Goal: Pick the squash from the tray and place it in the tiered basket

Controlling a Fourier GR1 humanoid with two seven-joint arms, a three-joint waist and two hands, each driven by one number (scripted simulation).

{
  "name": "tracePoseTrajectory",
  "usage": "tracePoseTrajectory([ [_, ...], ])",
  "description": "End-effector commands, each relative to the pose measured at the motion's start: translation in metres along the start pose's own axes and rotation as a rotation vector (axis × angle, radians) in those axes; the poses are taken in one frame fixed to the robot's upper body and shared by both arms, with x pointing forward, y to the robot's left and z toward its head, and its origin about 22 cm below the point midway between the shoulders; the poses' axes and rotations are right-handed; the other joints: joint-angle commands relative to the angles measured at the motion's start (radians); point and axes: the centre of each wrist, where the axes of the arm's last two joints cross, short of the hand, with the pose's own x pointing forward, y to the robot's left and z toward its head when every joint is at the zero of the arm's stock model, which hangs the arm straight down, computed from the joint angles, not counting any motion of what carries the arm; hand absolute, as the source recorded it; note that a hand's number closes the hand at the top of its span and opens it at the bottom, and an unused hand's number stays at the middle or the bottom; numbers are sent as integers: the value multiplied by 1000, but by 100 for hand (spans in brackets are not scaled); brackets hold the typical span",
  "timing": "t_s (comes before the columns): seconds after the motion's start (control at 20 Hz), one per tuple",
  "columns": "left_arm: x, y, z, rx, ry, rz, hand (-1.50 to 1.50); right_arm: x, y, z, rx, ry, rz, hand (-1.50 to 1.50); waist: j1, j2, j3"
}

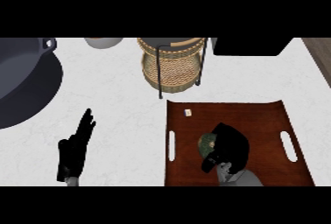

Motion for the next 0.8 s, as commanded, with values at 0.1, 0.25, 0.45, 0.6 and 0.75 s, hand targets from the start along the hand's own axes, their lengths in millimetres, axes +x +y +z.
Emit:
tracePoseTrajectory([
  [0.1,-7,-2,1,-24,52,-5,0,17,13,10,-42,271,-78,150,20,11,-2],
  [0.25,-6,4,-1,10,49,-12,0,21,-2,13,-115,248,-173,150,8,4,-3],
  [0.45,-17,-3,10,-12,63,-12,0,29,-30,21,-238,191,-329,150,-1,-5,-4],
  [0.6,-9,0,2,18,58,7,0,32,-54,32,-349,144,-415,150,-27,-17,-6],
  [0.75,-16,3,10,16,77,-18,0,39,-85,44,-470,86,-509,150,-21,-26,-6],
])
